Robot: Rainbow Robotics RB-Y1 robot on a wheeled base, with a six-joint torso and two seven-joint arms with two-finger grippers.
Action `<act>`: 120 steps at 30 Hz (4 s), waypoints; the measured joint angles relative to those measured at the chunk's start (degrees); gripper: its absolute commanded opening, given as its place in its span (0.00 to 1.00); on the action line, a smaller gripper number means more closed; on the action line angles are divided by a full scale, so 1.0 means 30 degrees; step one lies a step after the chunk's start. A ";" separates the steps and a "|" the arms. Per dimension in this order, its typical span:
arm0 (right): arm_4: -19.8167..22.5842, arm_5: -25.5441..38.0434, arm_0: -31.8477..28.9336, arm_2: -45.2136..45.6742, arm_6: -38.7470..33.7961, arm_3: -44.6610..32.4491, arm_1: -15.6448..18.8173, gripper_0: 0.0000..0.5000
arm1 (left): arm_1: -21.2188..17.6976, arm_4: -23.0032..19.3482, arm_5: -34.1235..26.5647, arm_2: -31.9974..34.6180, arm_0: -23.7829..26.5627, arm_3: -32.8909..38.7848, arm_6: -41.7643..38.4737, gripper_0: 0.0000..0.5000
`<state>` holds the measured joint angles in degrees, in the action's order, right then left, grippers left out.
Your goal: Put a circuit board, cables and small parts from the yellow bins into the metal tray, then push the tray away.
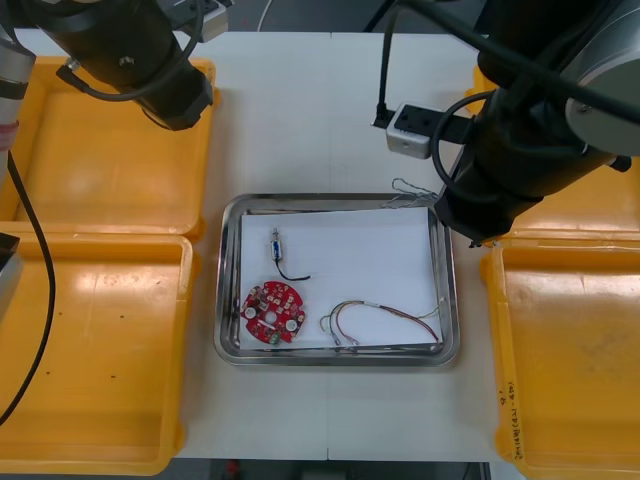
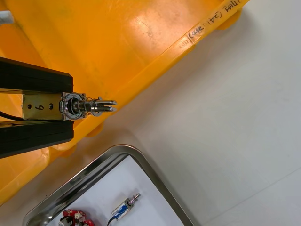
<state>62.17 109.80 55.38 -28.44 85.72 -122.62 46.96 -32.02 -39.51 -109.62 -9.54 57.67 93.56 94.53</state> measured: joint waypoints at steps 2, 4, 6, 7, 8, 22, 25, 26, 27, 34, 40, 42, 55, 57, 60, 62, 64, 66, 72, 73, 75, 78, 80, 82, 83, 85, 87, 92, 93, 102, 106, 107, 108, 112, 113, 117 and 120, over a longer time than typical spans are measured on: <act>-0.0482 0.0000 0.0304 -0.0680 0.1042 0.0001 -0.0317 0.00 | 0.0000 -0.0011 0.0000 0.0002 0.0000 0.0001 0.0000 0.00; -0.0903 0.0000 0.0751 -0.1490 0.1793 0.0015 -0.0685 0.00 | 0.0001 -0.0014 0.0000 0.0003 0.0000 0.0001 0.0000 0.00; -0.1218 0.0000 0.1236 -0.2328 0.1998 0.0087 -0.1114 0.00 | 0.0001 -0.0018 0.0000 0.0006 0.0000 0.0001 0.0000 0.00; -0.1319 0.0001 0.1425 -0.2685 0.1998 0.0178 -0.1332 0.00 | 0.0001 -0.0019 0.0000 0.0007 0.0000 0.0001 0.0000 0.00; -0.1427 -0.0002 0.1577 -0.3004 0.1998 0.0338 -0.1576 0.00 | 0.0002 -0.0020 0.0000 0.0008 0.0000 0.0001 -0.0001 0.00; -0.3195 -0.1982 0.1776 -0.5176 0.5566 0.3261 -0.3296 0.00 | 0.0003 -0.0041 0.0000 0.0038 0.0000 0.0002 -0.0001 0.00; -0.3422 -0.2604 0.1776 -0.5542 0.5769 0.3975 -0.3552 0.00 | 0.0003 -0.0047 0.0000 0.0038 0.0000 0.0003 -0.0002 0.00; -0.3426 -0.2801 0.1776 -0.5638 0.6042 0.4235 -0.3661 0.00 | 0.0003 -0.0048 0.0000 0.0039 0.0000 0.0003 -0.0002 0.00; -0.3434 -0.3030 0.1776 -0.5743 0.6302 0.4528 -0.3790 0.00 | 0.0003 -0.0050 0.0000 0.0039 0.0000 0.0003 -0.0002 0.00; -0.4437 -0.4512 0.1777 -0.6933 0.6664 0.6025 -0.4513 0.00 | 0.0003 -0.0064 -0.0001 0.0039 0.0000 0.0005 -0.0002 0.00; -0.4871 -0.5640 0.1780 -0.8193 0.6664 0.7192 -0.4520 0.00 | 0.0003 -0.0070 -0.0001 0.0039 0.0000 0.0005 -0.0002 0.00; -0.4879 -0.5729 0.1781 -0.8352 0.6664 0.7593 -0.4520 0.00 | 0.0003 -0.0072 -0.0001 0.0039 0.0000 0.0005 -0.0002 0.00; -0.5158 -0.6508 0.1782 -0.8505 0.6665 0.9558 -0.4615 0.00 | 0.0003 -0.0105 -0.0001 0.0039 0.0000 0.0005 -0.0004 0.00; -0.5158 -0.6972 0.1782 -0.8584 0.6665 0.9924 -0.4636 0.00 | 0.0003 -0.0109 -0.0001 0.0039 0.0000 0.0005 -0.0004 0.00; -0.5158 -0.7535 0.1782 -0.8838 0.6665 1.0224 -0.4648 0.00 | 0.0003 -0.0113 -0.0001 0.0039 0.0000 0.0005 -0.0004 0.00; -0.5158 -0.7803 0.1783 -0.9064 0.6664 1.0339 -0.4655 0.00 | 0.0003 -0.0116 -0.0001 0.0039 0.0000 0.0006 -0.0005 0.00; -0.5158 -0.7837 0.1783 -0.9246 0.6664 1.0391 -0.4665 0.00 | 0.0003 -0.0119 -0.0001 0.0040 0.0000 0.0006 -0.0005 0.00; -0.5158 -0.7837 0.1783 -0.9382 0.6664 1.0402 -0.4674 0.00 | 0.0003 -0.0122 -0.0001 0.0040 0.0000 0.0006 -0.0005 0.00; -0.5168 -0.7836 0.1783 -0.9543 0.6663 1.0408 -0.4684 0.57 | 0.0003 -0.0128 -0.0001 0.0040 0.0000 0.0006 -0.0005 0.00; -0.5196 -0.7836 0.1783 -0.9543 0.6664 1.0409 -0.4685 0.84 | 0.0003 -0.0128 -0.0001 0.0040 0.0000 0.0006 -0.0005 0.00; -0.5389 -0.7836 0.1783 -0.9543 0.6664 1.0410 -0.4688 1.00 | 0.0003 -0.0128 -0.0001 0.0040 0.0000 0.0006 -0.0005 0.00; -0.5562 -0.7846 0.1783 -0.9543 0.6664 1.0411 -0.4689 1.00 | 0.0003 -0.0132 -0.0001 0.0040 0.0000 0.0006 -0.0005 0.00; -0.5588 -0.7869 0.1783 -0.9543 0.6663 1.0411 -0.4689 1.00 | 0.0003 -0.0136 -0.0001 0.0040 0.0000 0.0006 -0.0006 0.00; -0.5592 -0.7886 0.1783 -0.9543 0.6663 1.0411 -0.4689 1.00 | 0.0003 -0.0140 -0.0002 0.0040 0.0000 0.0006 -0.0006 0.00; -0.5594 -0.7887 0.1783 -0.9543 0.6663 1.0411 -0.4689 1.00 | 0.0003 -0.0141 -0.0002 0.0040 0.0000 0.0006 -0.0006 0.00; -0.5597 -0.7887 0.1783 -0.9543 0.6662 1.0411 -0.4689 1.00 | 0.0003 -0.0143 -0.0002 0.0040 0.0000 0.0006 -0.0006 0.00; -0.5597 -0.7885 0.1784 -0.9540 0.6661 1.0411 -0.4689 1.00 | 0.0003 -0.0143 -0.0002 0.0040 0.0000 0.0006 -0.0006 0.00; -0.5558 -0.7747 0.1787 -0.9451 0.6661 1.0362 -0.4689 1.00 | 0.0003 -0.0144 -0.0002 0.0040 0.0000 0.0006 -0.0006 0.00; -0.5528 -0.7585 0.1787 -0.9378 0.6661 1.0298 -0.4690 1.00 | 0.0003 -0.0144 -0.0002 0.0040 0.0000 0.0006 -0.0006 0.00; -0.5110 -0.4184 0.1788 -0.7467 0.6658 0.8615 -0.4690 1.00 | 0.0003 -0.0144 -0.0002 0.0040 0.0000 0.0006 -0.0007 0.00; -0.4439 -0.2405 0.1788 -0.6151 0.6649 0.7897 -0.4691 1.00 | 0.0003 -0.0144 -0.0002 0.0040 0.0000 0.0006 -0.0007 0.00; -0.4280 -0.2045 0.1788 -0.5838 0.6646 0.7825 -0.4691 1.00 | 0.0003 -0.0144 -0.0002 0.0040 0.0000 0.0006 -0.0007 0.00; -0.4114 -0.1605 0.1788 -0.5501 0.6638 0.7766 -0.4691 1.00 | 0.0003 -0.0144 -0.0002 0.0040 0.0000 0.0006 -0.0007 0.00; -0.3521 -0.0113 0.1789 -0.3996 0.6521 0.7503 -0.4695 1.00 | 0.0003 -0.0152 -0.0002 0.0040 0.0000 0.0006 -0.0008 0.00; -0.3462 -0.0073 0.1789 -0.3620 0.6521 0.7411 -0.4695 1.00 | 0.0003 -0.0164 -0.0002 0.0040 0.0000 0.0007 -0.0008 0.00; -0.3424 -0.0066 0.1791 -0.1951 0.6455 0.6795 -0.4695 1.00 | 0.0003 -0.0288 -0.0002 0.0040 0.0000 0.0007 -0.0015 0.00; -0.3423 -0.0046 0.1791 -0.0709 0.6195 0.6351 -0.4690 1.00 | 0.0003 -0.0426 -0.0002 0.0040 0.0000 0.0007 -0.0056 0.00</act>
<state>51.91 109.66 60.76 -30.56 104.31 -103.57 32.89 -32.01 -40.79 -109.62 -9.42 57.67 93.58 94.36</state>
